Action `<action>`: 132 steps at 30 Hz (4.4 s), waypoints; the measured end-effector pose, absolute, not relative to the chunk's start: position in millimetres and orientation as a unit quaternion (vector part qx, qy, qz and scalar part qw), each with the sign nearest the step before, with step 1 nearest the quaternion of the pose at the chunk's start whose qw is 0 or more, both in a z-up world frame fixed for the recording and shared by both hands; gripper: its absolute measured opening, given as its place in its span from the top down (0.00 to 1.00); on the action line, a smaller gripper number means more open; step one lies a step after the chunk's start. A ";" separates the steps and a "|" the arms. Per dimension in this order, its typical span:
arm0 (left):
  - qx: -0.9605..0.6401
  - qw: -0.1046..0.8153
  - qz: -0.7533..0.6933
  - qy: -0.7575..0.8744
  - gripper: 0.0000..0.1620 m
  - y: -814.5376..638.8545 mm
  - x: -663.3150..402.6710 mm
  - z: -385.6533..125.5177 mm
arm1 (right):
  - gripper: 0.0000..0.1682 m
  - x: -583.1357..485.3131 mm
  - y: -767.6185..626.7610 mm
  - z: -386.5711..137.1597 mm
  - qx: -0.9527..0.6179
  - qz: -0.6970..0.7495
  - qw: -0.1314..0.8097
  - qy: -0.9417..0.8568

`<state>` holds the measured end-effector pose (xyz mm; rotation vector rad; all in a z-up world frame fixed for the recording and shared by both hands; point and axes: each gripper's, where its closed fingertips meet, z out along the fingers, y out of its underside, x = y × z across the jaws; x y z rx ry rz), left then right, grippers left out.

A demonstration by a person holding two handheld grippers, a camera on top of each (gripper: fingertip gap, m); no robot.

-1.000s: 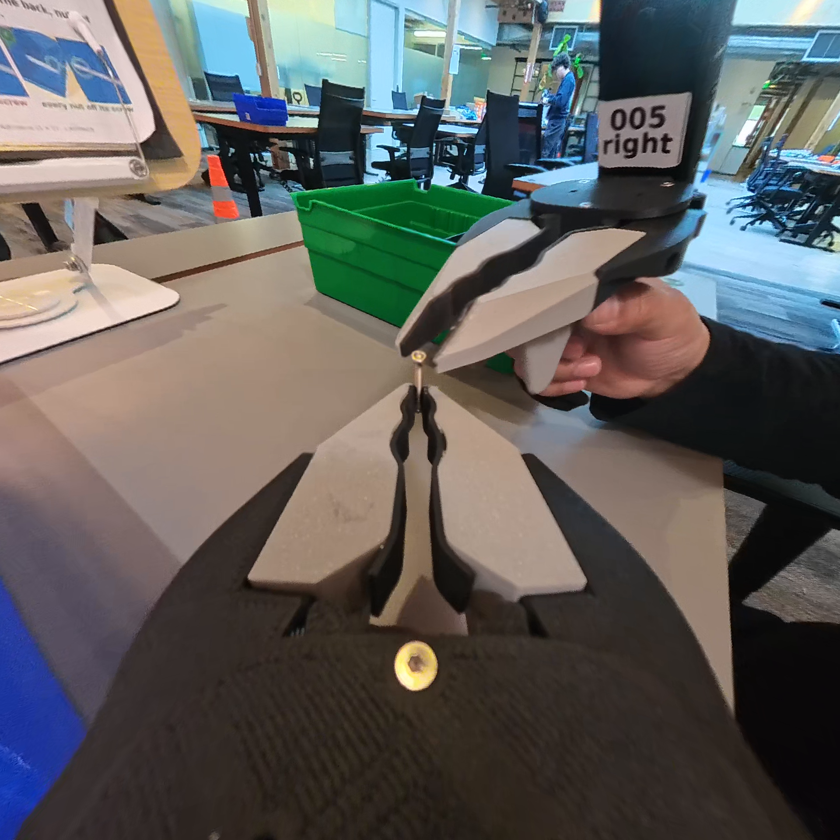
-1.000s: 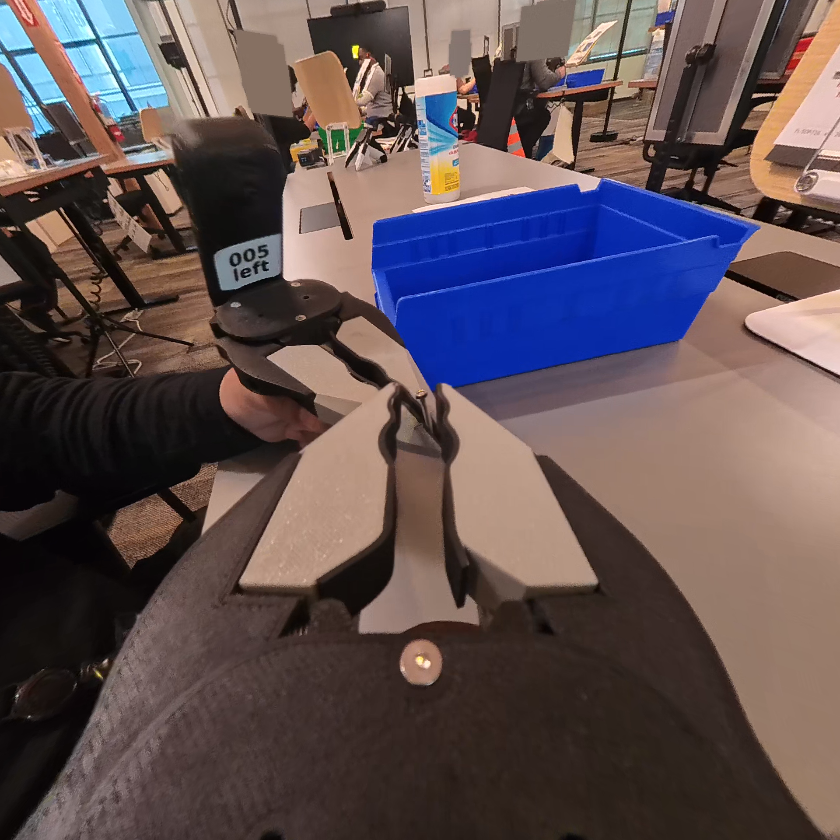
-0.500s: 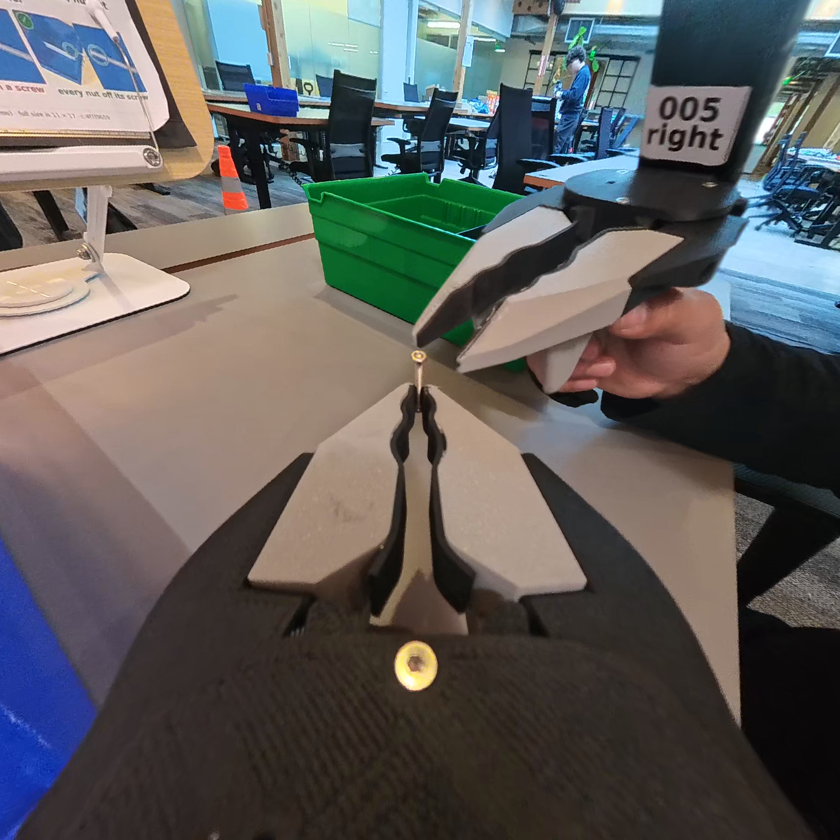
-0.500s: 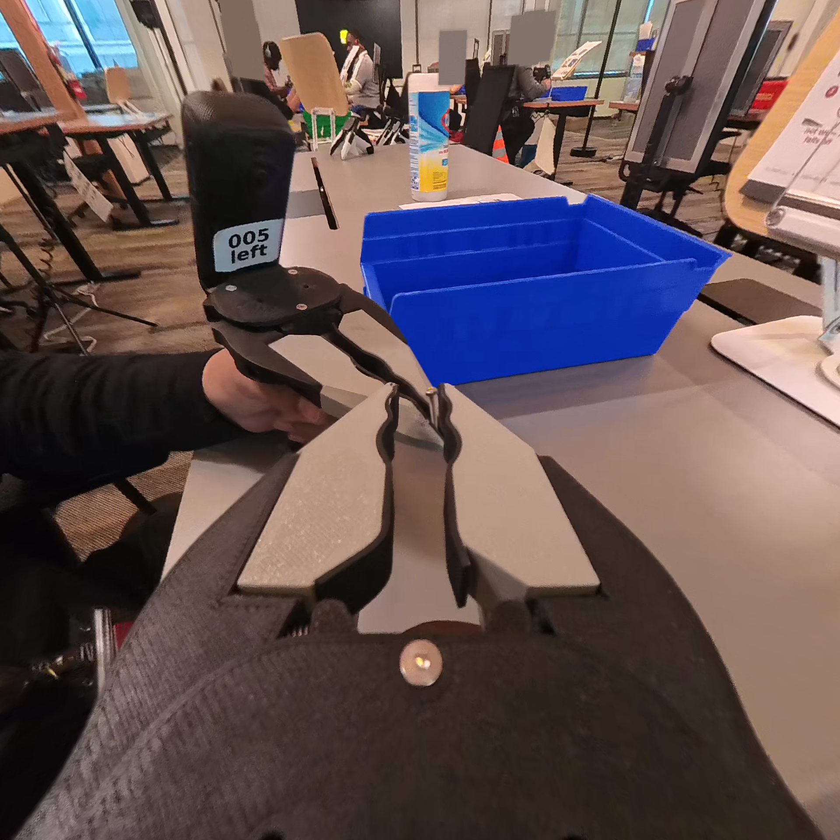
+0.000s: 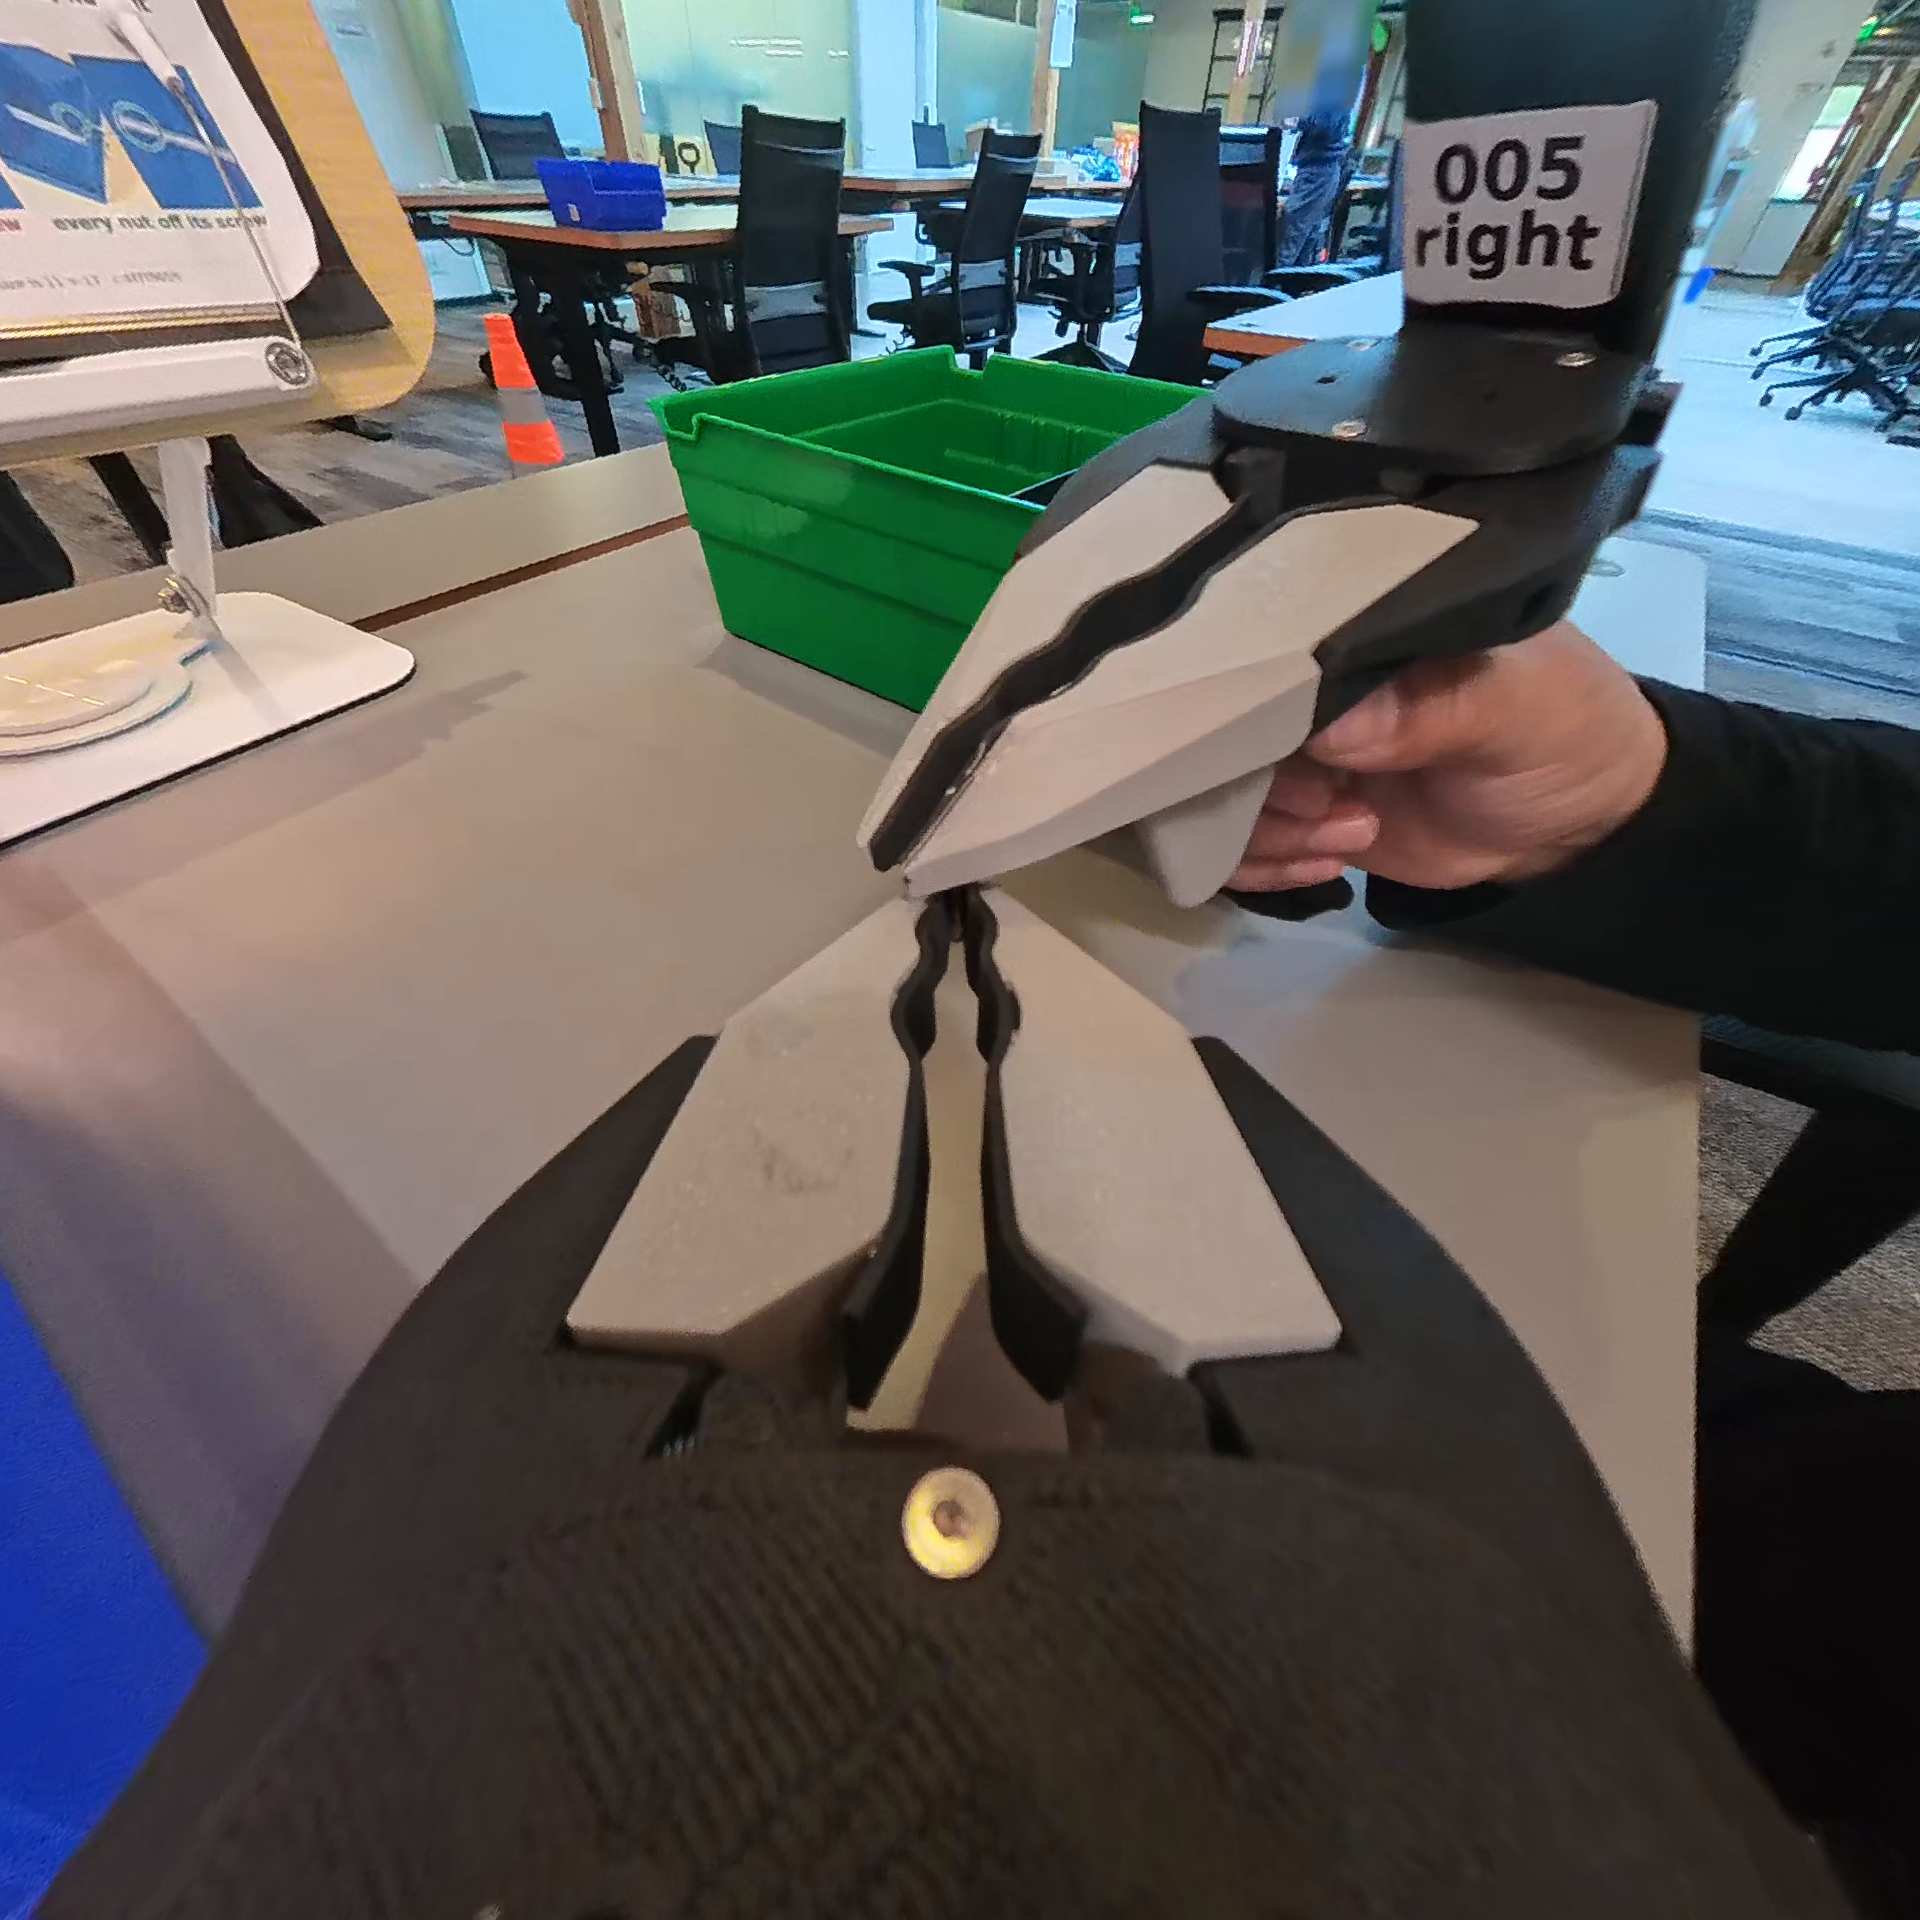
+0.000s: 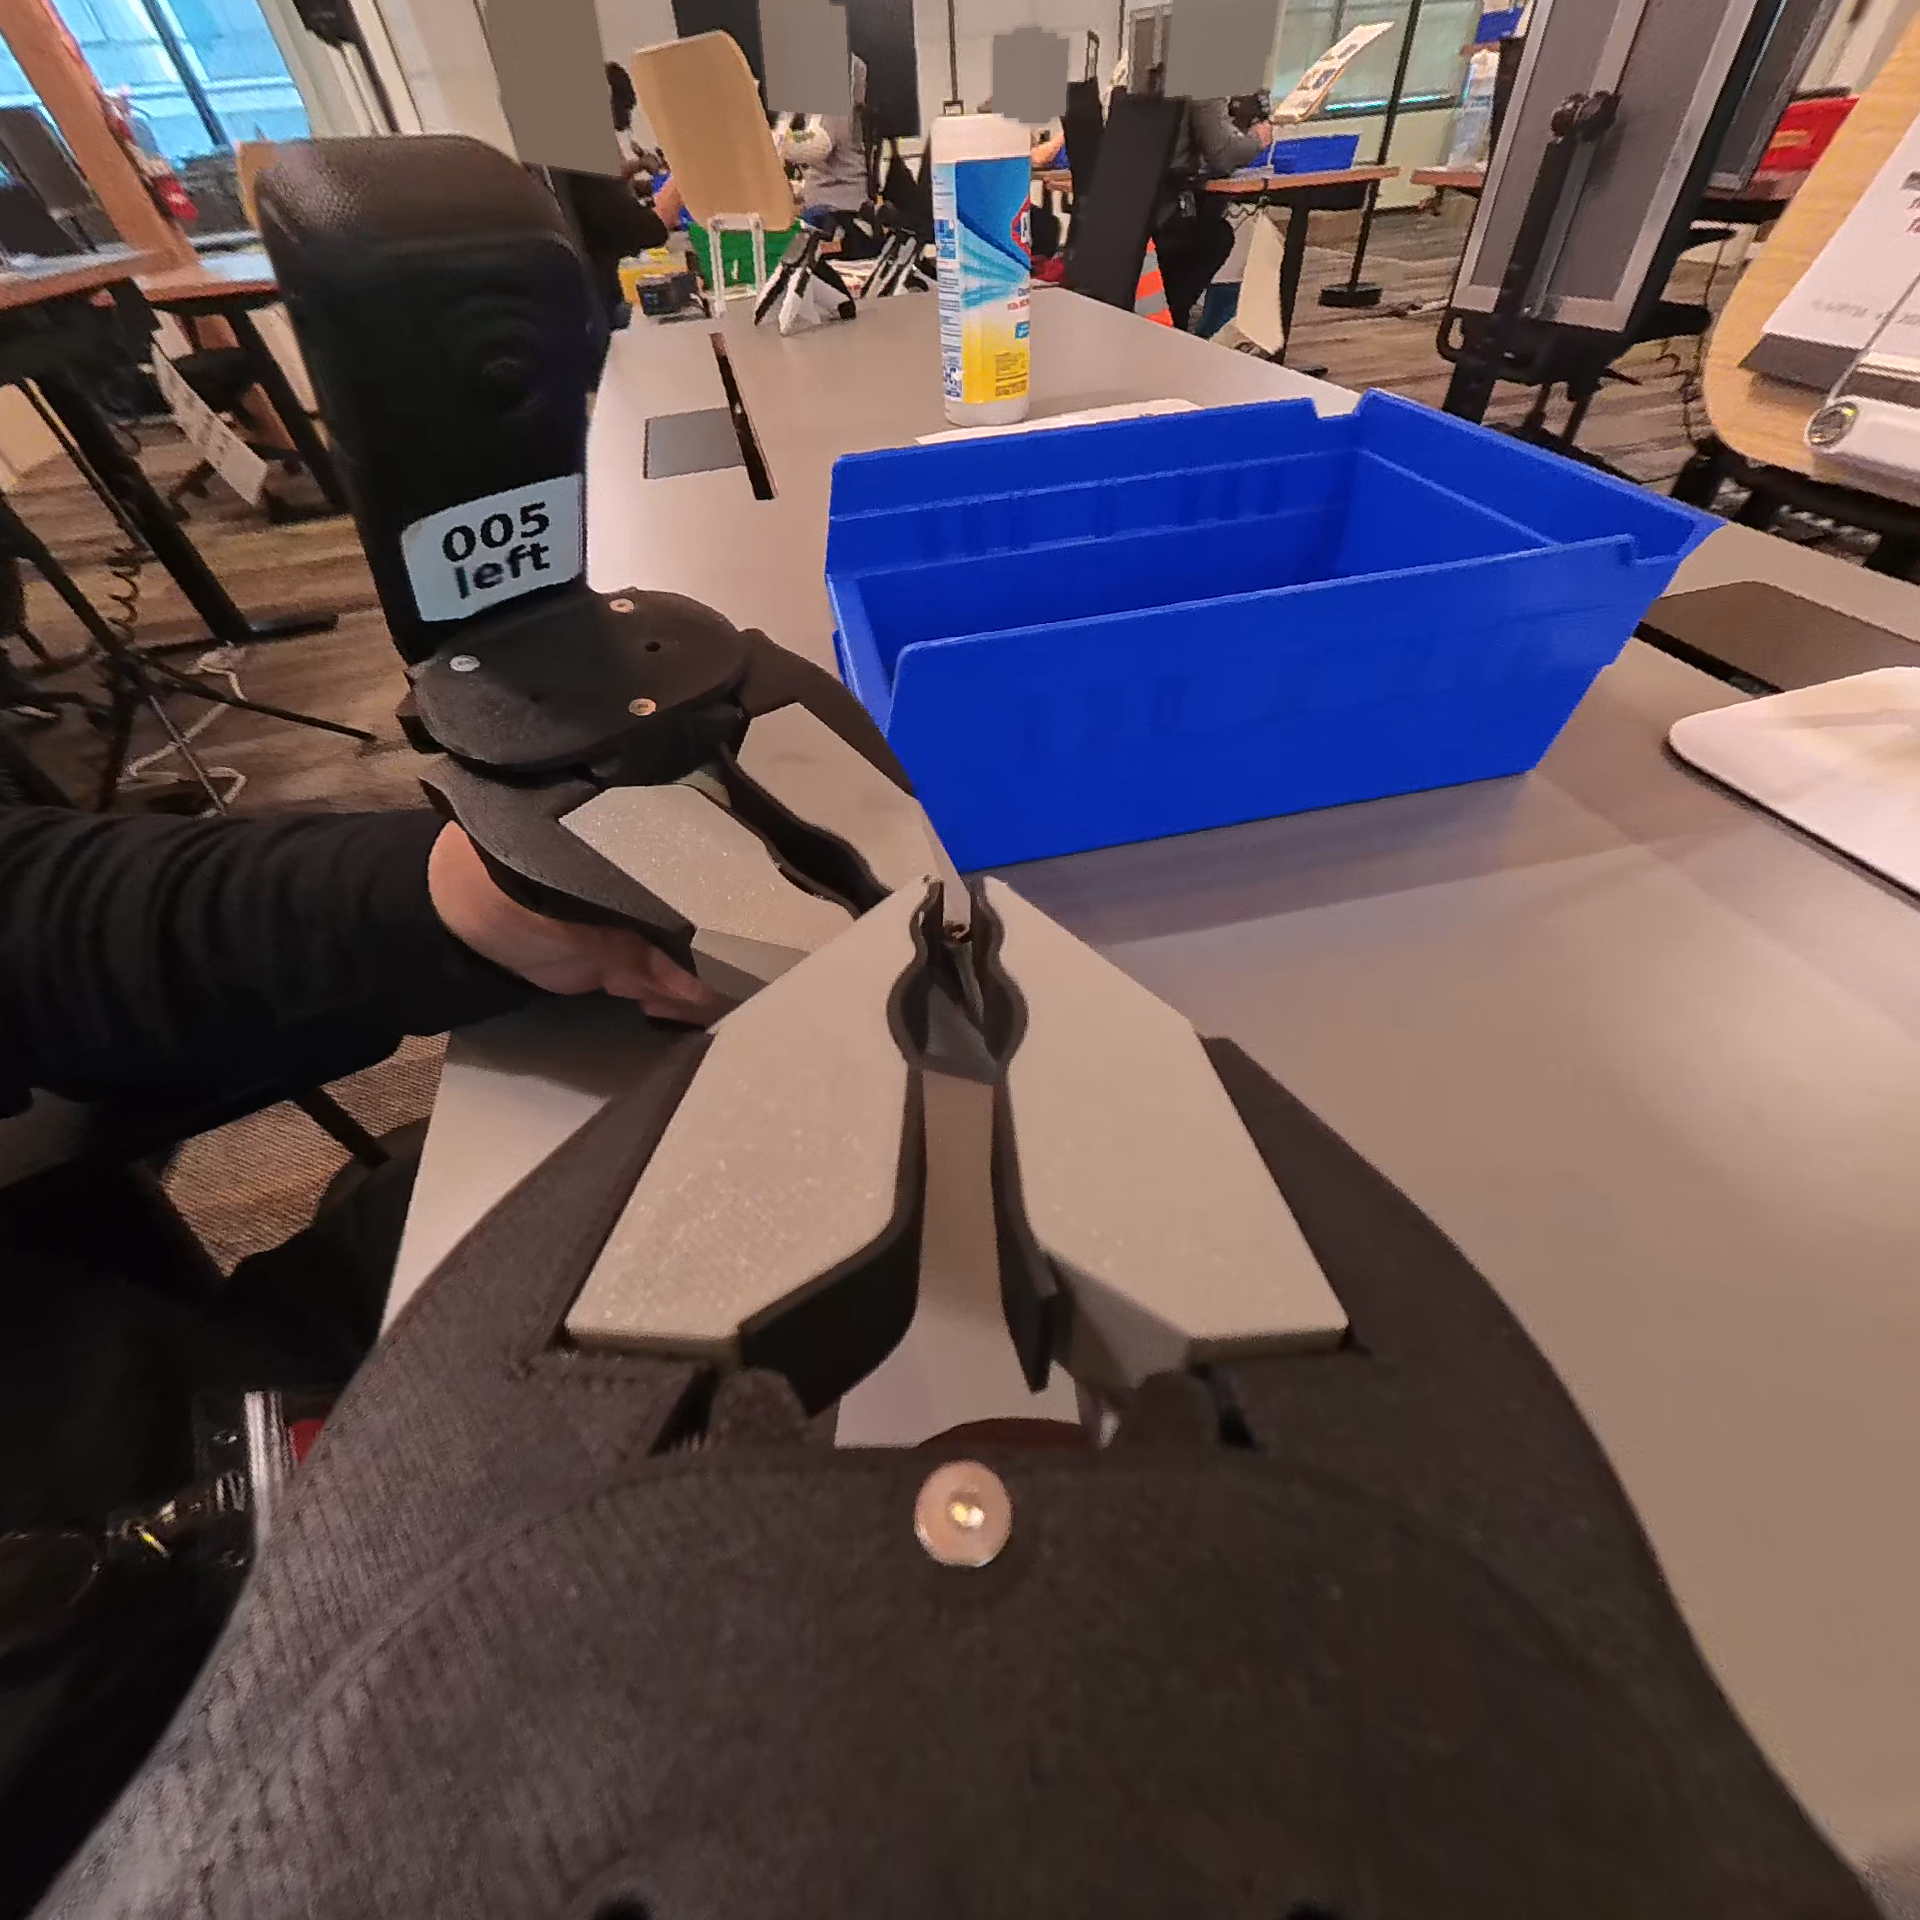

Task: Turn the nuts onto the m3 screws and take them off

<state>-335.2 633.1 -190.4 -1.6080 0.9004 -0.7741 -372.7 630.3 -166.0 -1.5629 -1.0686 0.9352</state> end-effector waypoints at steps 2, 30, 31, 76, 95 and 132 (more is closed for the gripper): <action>-0.677 0.536 -0.335 0.378 1.00 631.9 -334.6 -190.1 | 0.99 -372.6 629.9 -163.8 -0.643 0.401 0.487 -0.434; -0.658 0.526 -0.379 0.383 1.00 625.4 -326.6 -188.3 | 0.94 -116.5 661.6 -215.9 -0.863 0.144 0.355 -0.329; -0.657 0.527 -0.378 0.384 1.00 624.7 -325.9 -188.2 | 0.90 -114.7 660.4 -224.8 -0.871 0.136 0.339 -0.329; -0.639 0.558 -0.400 0.347 0.89 626.2 -330.9 -173.4 | 1.00 -329.2 617.2 -161.9 -0.701 0.283 0.497 -0.426; -0.652 0.562 -0.371 0.349 0.90 632.2 -333.0 -179.4 | 0.95 -81.8 796.3 -75.7 -0.803 0.030 0.558 -0.206; -0.674 0.625 -0.303 0.251 0.89 649.8 -439.0 -84.3 | 0.79 -366.2 683.0 -217.7 -0.722 0.169 0.514 -0.431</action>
